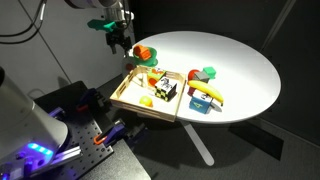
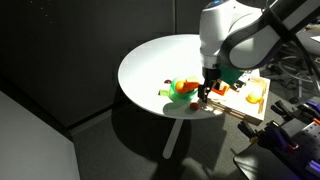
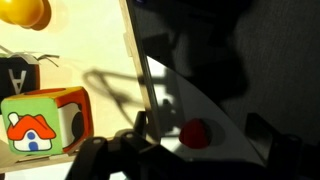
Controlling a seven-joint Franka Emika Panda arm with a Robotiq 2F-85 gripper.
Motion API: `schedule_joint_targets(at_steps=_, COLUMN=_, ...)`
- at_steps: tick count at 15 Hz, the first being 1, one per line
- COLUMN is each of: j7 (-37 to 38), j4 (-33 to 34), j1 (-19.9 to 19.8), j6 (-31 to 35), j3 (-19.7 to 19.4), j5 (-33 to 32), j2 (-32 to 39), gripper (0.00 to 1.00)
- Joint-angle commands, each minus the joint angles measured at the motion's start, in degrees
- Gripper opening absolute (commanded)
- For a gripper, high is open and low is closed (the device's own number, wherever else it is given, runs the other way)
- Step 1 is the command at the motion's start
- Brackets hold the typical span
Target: Put the strawberry in the box.
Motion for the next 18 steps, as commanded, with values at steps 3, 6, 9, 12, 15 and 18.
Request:
schedule_joint_targets(at_steps=3, j7=7.88, j4=5.09, j1=4.35, j6=0.81, j3=-3.86, j5=-5.89, j2=6.39, gripper=1.00)
schedule_joint_targets(at_steps=6, j7=8.72, j4=7.36, j1=5.76, j6=0.81, j3=-5.06, j5=-5.93, j2=9.51, gripper=1.00)
schedule_joint_targets(at_steps=9, j7=7.27, j4=9.54, j1=6.25, j6=0.94, j3=-5.41, j5=-4.62, j2=12.42, gripper=1.00)
schedule_joint_targets(at_steps=12, j7=6.71, j4=11.54, j1=6.82, j6=1.01, j3=-5.56, j5=-4.26, j2=14.76, gripper=1.00)
schedule_joint_targets(at_steps=15, j7=6.45, j4=13.44, j1=7.50, j6=0.82, j3=-5.67, j5=-4.14, j2=16.61, gripper=1.00)
schedule_joint_targets(at_steps=18, j7=6.49, j4=15.16, j1=8.42, j6=0.73, j3=-6.07, j5=-4.38, j2=18.33, gripper=1.00)
